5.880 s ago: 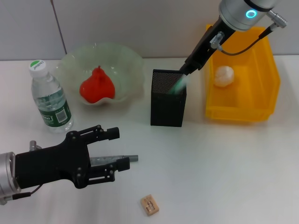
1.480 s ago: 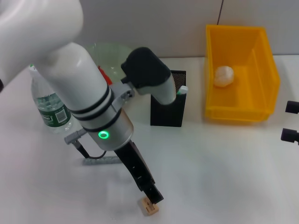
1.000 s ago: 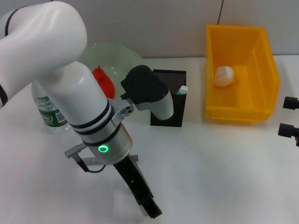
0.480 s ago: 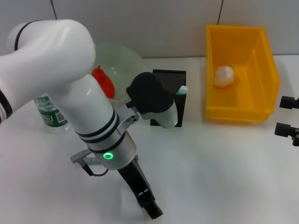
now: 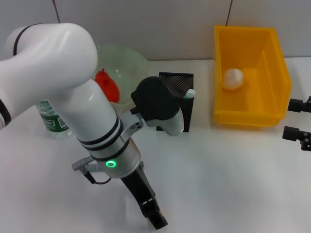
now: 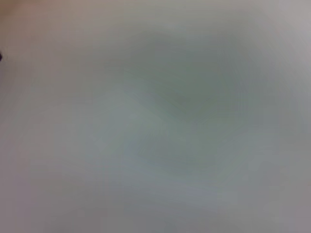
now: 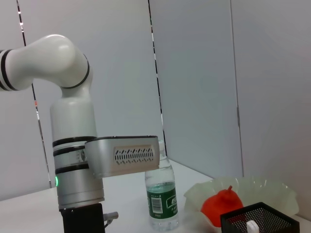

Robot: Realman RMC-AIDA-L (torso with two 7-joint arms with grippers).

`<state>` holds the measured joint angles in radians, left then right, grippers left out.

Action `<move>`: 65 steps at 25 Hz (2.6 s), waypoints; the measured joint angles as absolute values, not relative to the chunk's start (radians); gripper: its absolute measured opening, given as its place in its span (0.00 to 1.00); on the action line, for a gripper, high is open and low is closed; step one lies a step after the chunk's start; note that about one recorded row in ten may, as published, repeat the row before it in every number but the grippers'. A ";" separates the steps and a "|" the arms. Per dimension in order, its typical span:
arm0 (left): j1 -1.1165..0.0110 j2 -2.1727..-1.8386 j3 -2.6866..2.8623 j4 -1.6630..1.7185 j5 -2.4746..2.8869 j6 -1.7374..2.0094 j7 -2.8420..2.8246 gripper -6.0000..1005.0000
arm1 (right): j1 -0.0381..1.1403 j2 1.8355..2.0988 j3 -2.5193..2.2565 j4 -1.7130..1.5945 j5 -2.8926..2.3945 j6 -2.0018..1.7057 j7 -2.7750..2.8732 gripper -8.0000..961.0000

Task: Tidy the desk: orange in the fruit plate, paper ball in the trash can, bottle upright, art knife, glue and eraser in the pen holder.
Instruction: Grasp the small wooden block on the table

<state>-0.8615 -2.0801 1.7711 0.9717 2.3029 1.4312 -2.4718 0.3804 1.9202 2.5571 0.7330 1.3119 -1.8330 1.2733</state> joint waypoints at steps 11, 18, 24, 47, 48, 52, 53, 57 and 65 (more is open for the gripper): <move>-0.862 -2.080 1.799 0.983 2.328 1.438 -2.456 0.73 | 0.385 1.922 2.557 0.733 1.310 -1.833 1.275 0.78; -0.862 -2.080 1.799 0.997 2.328 1.454 -2.445 0.73 | 0.385 1.922 2.557 0.733 1.308 -1.834 1.278 0.78; -0.862 -2.080 1.799 1.003 2.324 1.457 -2.426 0.70 | 0.385 1.922 2.557 0.733 1.307 -1.834 1.279 0.78; -0.984 -2.080 1.862 1.097 2.385 1.506 -1.821 0.66 | 0.379 1.901 2.587 0.737 1.310 -1.831 1.422 0.78; -0.986 -2.080 1.872 1.099 2.392 1.505 -1.789 0.66 | 0.379 1.901 2.592 0.734 1.310 -1.830 1.425 0.78; -0.988 -2.080 1.887 1.123 2.419 1.522 -1.693 0.66 | 0.378 1.906 2.605 0.730 1.310 -1.821 1.439 0.78; -0.991 -2.080 1.890 1.135 2.424 1.535 -1.678 0.66 | 0.378 1.906 2.607 0.729 1.310 -1.821 1.440 0.78; -1.011 -2.080 1.928 1.166 2.439 1.567 -1.653 0.65 | 0.379 1.908 2.609 0.720 1.310 -1.819 1.441 0.78; -1.053 -2.080 1.968 1.075 2.410 1.533 -1.607 0.65 | 0.395 1.902 2.601 0.715 1.305 -1.817 1.433 0.78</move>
<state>-1.0530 -2.0801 1.9679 1.0748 2.4097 1.5330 -1.6068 0.3948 1.9024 2.6014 0.7153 1.3048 -1.8170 1.4326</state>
